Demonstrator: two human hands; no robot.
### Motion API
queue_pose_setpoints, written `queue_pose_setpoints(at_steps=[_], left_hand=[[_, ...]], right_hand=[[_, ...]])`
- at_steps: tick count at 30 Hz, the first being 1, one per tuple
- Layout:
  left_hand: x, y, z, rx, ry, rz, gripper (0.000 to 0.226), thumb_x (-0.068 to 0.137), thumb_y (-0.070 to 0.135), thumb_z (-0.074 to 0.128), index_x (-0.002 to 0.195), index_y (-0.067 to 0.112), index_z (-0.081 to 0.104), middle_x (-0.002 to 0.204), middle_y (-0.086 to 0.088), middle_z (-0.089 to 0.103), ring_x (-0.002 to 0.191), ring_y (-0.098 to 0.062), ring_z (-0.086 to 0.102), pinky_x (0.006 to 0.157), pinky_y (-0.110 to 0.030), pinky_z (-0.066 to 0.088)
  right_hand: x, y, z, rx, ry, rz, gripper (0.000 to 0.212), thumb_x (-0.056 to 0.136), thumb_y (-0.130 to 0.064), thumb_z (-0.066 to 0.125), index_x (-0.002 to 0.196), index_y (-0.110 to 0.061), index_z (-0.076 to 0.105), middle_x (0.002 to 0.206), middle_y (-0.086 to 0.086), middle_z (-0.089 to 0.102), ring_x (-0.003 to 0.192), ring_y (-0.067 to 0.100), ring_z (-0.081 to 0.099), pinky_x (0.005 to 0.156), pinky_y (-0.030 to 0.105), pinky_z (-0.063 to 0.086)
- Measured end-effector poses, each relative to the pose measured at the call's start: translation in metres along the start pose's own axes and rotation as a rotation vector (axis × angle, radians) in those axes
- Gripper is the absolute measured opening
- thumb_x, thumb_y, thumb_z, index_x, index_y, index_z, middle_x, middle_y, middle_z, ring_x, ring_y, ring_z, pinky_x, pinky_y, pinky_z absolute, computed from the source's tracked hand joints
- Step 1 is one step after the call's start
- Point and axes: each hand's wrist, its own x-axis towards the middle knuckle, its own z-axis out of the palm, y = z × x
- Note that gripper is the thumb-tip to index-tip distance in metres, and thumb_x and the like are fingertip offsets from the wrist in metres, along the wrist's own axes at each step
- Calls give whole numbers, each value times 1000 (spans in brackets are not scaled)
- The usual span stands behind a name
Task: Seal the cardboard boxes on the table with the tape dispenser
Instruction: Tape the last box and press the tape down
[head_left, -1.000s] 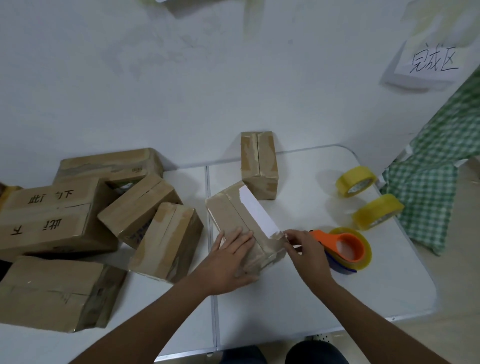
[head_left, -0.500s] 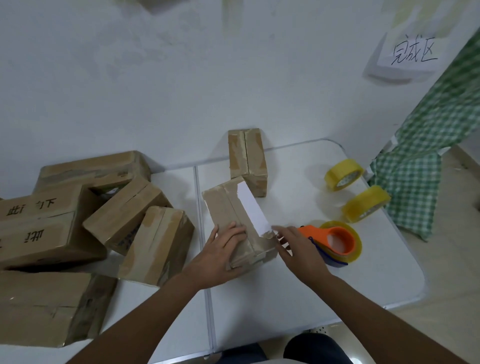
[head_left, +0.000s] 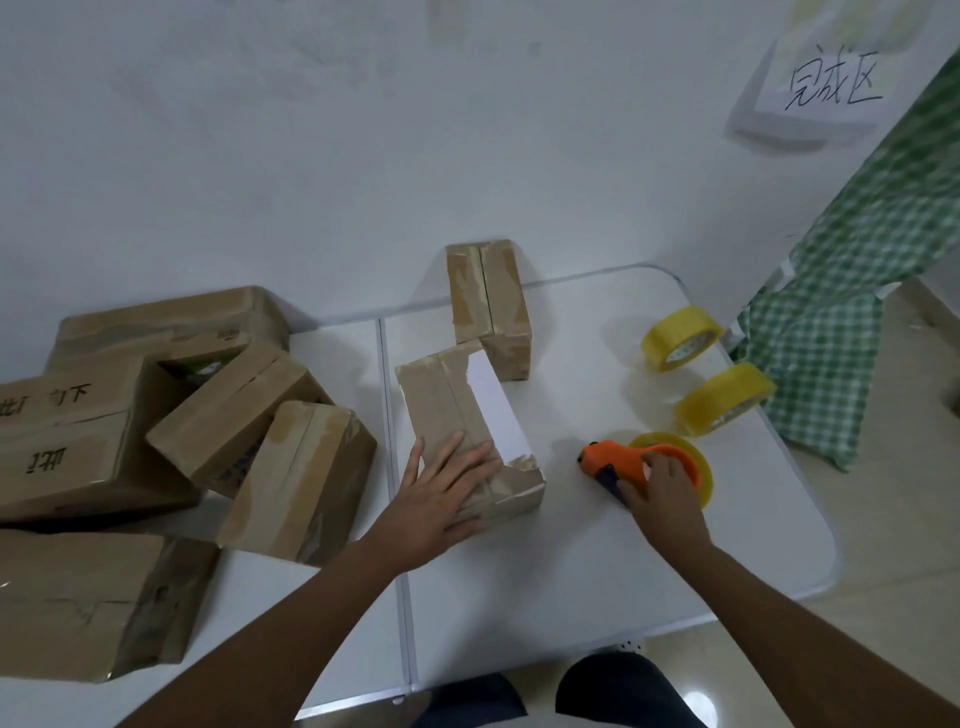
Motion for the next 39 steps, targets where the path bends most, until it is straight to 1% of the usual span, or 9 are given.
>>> queue_pose_setpoints(at_steps=[4,11,16,22,26,28,30,33,39], left_hand=[[-2,1,-5,-25,-26,-1,70,95,53,49,155,34,19,162,14,15,152,-15,-8,119,-53,-8],[-12,-9,-11,-18,-75,34,69,96,52,47,155,38,13,163,18,9,150,-11,-16,118,-47,-17],[-10,-9,-4,-22,-32,33,72,93,52,52,154,38,17,161,18,14,151,-11,-12,120,-52,-10],[-6,-12,-9,-102,-61,33,65,96,61,39,153,38,19,162,19,11,149,-5,-17,118,-46,-17],[0,6,-32,-384,105,-130,37,100,39,52,136,31,53,152,13,33,138,-8,30,112,-27,26],[7,25,-50,-675,147,-408,18,101,35,53,115,35,62,135,13,52,119,-7,50,92,-16,40],[14,42,-67,-1185,69,-712,19,101,36,52,105,30,70,118,2,68,104,-13,64,81,-21,50],[17,59,-82,-1754,15,-881,26,102,27,52,106,8,69,104,-12,75,94,-19,73,74,-26,57],[15,79,-89,-1929,35,-931,21,98,26,59,106,8,66,109,-16,69,102,-24,66,89,-33,54]], right_hand=[[7,13,11,-98,-223,114,58,96,-25,54,146,-6,30,139,17,46,120,36,51,94,43,46],[-7,19,22,-343,-58,-12,41,99,-12,43,140,-5,37,123,10,59,112,25,55,96,36,39],[-20,-22,-2,56,54,31,22,102,-15,38,112,-6,56,96,13,65,83,30,58,69,35,38],[-43,-63,-39,501,11,230,33,102,-26,39,83,-5,57,79,11,59,74,25,51,61,33,35],[-51,-82,-64,420,8,93,52,99,-46,47,73,-1,54,65,7,51,62,19,46,58,31,31],[-51,-88,-73,375,-6,14,53,97,-48,49,61,-9,46,56,2,44,56,17,42,56,30,28],[-50,-93,-80,339,-29,-50,54,96,-51,50,57,-14,40,51,-1,39,52,16,40,55,29,27],[-47,-95,-85,251,-43,-139,56,94,-56,49,59,-12,47,53,-2,44,52,14,45,55,28,30],[-45,-95,-89,136,-74,-258,44,93,-58,48,65,-26,59,63,-9,59,62,4,57,55,21,34]])
